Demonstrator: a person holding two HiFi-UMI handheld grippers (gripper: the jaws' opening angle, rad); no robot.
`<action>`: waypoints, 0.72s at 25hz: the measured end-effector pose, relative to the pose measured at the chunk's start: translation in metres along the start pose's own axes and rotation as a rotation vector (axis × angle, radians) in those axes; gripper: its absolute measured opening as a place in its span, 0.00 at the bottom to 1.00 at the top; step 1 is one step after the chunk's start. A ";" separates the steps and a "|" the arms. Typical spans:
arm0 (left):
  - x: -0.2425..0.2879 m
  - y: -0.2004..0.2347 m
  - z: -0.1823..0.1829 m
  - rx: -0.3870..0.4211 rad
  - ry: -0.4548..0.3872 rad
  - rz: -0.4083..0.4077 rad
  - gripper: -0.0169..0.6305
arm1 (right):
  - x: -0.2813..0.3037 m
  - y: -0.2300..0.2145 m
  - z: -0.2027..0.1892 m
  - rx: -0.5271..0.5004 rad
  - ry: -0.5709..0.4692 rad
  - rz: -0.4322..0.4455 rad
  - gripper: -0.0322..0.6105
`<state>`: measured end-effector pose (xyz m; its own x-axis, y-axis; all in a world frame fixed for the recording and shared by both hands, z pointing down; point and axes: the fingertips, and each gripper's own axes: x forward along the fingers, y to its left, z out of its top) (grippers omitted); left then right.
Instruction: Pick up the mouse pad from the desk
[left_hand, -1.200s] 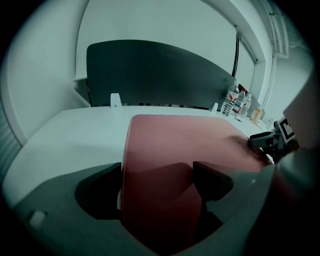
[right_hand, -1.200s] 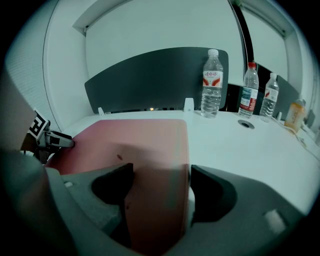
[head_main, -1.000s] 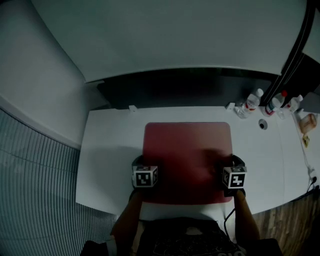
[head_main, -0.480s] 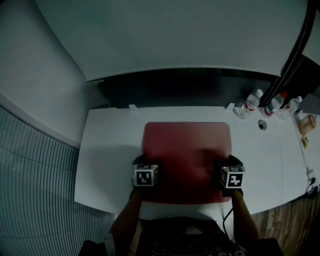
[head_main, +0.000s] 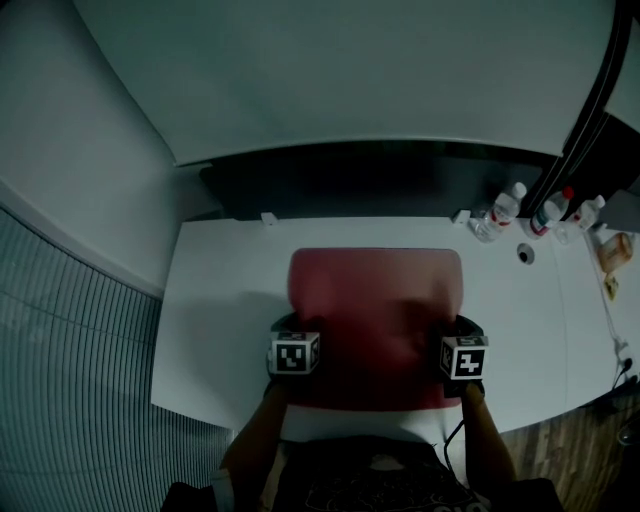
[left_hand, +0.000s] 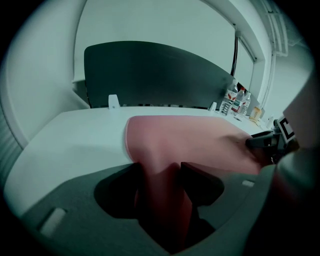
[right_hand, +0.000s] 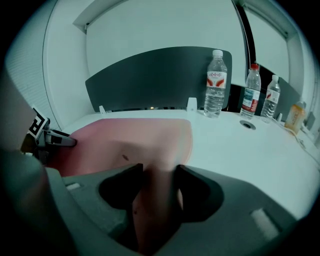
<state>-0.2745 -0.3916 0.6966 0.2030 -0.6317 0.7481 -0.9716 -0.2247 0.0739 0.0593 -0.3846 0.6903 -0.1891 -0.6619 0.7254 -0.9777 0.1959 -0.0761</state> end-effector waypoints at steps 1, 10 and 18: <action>0.001 -0.002 0.000 0.002 -0.001 -0.008 0.43 | 0.000 0.002 0.000 -0.002 -0.001 0.006 0.40; -0.001 -0.028 0.006 0.112 0.016 -0.011 0.15 | -0.001 0.012 0.000 -0.013 0.012 0.046 0.23; 0.001 -0.028 0.004 0.075 0.009 -0.051 0.12 | 0.000 0.015 0.001 -0.016 0.007 0.076 0.19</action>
<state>-0.2463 -0.3891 0.6922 0.2509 -0.6109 0.7509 -0.9480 -0.3121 0.0628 0.0445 -0.3829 0.6884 -0.2618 -0.6396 0.7228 -0.9590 0.2565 -0.1204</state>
